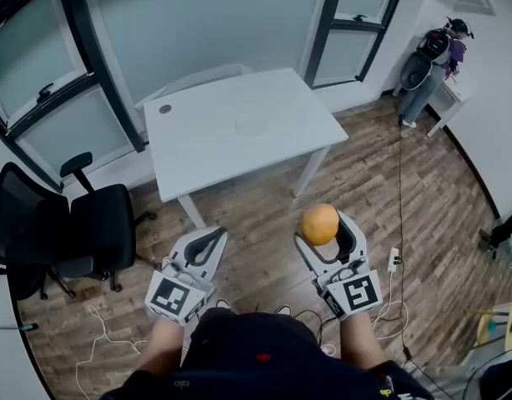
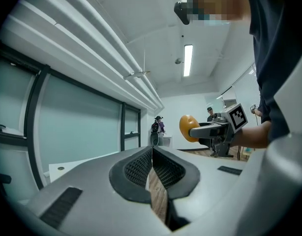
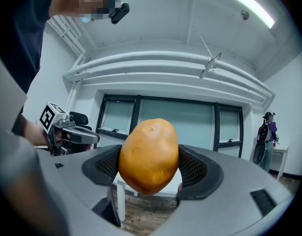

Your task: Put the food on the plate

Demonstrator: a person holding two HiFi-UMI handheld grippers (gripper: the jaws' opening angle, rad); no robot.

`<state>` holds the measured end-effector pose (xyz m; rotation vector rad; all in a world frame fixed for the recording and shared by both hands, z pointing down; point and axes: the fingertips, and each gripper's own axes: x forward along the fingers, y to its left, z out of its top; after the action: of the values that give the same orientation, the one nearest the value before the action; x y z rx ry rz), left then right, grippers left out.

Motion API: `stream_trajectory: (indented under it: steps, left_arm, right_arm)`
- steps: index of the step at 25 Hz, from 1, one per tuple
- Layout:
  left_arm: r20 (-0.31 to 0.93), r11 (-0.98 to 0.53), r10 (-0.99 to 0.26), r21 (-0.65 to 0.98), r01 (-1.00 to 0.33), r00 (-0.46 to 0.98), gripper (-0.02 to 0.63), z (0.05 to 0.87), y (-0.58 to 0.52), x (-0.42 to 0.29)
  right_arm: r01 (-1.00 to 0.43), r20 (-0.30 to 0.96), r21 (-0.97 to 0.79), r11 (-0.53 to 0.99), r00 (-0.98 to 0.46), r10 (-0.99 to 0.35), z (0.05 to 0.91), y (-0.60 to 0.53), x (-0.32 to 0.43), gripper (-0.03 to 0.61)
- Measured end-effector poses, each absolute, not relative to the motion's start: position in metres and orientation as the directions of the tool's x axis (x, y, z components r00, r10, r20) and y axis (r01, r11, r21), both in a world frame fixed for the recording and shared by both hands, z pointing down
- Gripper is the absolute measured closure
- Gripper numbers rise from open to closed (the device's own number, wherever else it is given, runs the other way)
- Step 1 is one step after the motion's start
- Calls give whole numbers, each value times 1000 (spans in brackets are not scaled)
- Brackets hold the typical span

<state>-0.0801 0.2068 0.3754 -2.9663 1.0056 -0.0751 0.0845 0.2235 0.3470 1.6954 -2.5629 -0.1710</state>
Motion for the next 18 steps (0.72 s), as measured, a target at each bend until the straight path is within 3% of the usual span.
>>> stream_trajectory:
  steps: [10,18]
  left_arm:
    - [62,-837,-547,-16,-547,835,591,398,158,-151]
    - [66,-855,-519,-12,-519,852,591,405,127,-139]
  right_arm:
    - [-933,11,132,334,-335,-942,363,185,9,213]
    - [-933,24,124,339,-339,-941,369,145,13,213]
